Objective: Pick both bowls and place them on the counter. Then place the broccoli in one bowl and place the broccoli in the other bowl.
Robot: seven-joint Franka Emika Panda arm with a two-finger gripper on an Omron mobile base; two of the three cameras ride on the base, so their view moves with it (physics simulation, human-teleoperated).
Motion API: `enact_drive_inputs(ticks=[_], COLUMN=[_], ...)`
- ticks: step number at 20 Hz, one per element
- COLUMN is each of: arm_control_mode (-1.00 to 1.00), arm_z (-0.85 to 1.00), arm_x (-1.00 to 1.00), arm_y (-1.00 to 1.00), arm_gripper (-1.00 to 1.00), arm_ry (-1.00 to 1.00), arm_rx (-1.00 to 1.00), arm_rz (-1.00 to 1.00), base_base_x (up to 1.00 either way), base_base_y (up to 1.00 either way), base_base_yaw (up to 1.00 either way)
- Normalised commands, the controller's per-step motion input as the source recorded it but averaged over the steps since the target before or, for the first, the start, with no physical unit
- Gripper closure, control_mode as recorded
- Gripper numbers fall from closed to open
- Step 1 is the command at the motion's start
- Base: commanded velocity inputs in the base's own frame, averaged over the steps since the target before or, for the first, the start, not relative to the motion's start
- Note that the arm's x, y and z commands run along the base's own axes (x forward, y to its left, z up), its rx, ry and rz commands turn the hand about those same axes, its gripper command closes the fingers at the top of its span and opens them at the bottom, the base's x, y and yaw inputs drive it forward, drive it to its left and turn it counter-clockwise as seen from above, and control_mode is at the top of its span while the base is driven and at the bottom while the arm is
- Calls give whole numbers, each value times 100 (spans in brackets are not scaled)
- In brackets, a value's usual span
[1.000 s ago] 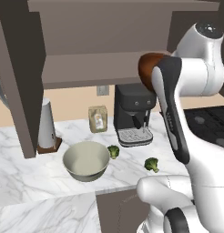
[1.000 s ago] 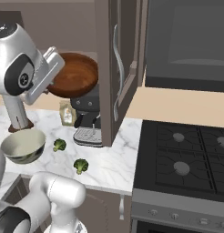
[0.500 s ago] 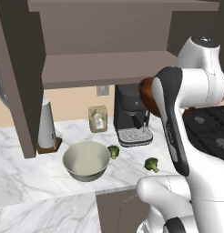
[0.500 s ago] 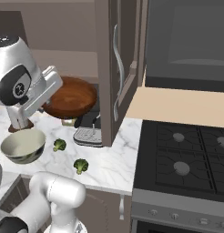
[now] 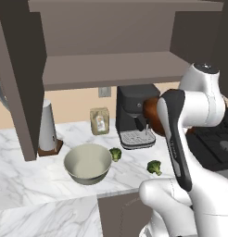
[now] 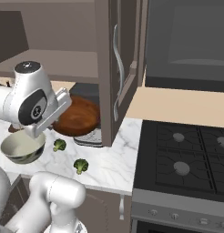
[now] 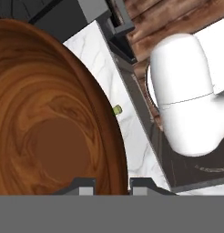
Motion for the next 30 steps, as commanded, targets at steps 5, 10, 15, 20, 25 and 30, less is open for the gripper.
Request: enact_drive_inputs(ticks=[5, 10, 15, 20, 25, 30], arm_control_mode=[-100, -100, -100, -100, -100, -100], arm_z=[-57, -32, -17, -29, -38, -46], arm_x=[31, 26, 19, 25, 33, 21], arm_y=[-21, -34, -26, -25, -17, -21], arm_gripper=[100, 100, 100, 100, 100, 100], arm_ry=[0, 0, 0, 8, 21, 8], arm_rx=[0, 0, -1, 0, 1, -2], arm_rz=[11, 4, 0, -1, -1, -8], base_base_x=[0, 0, 0, 0, 0, 0], base_base_y=[0, 0, 0, 0, 0, 0], base_base_yaw=[0, 0, 0, 0, 0, 0])
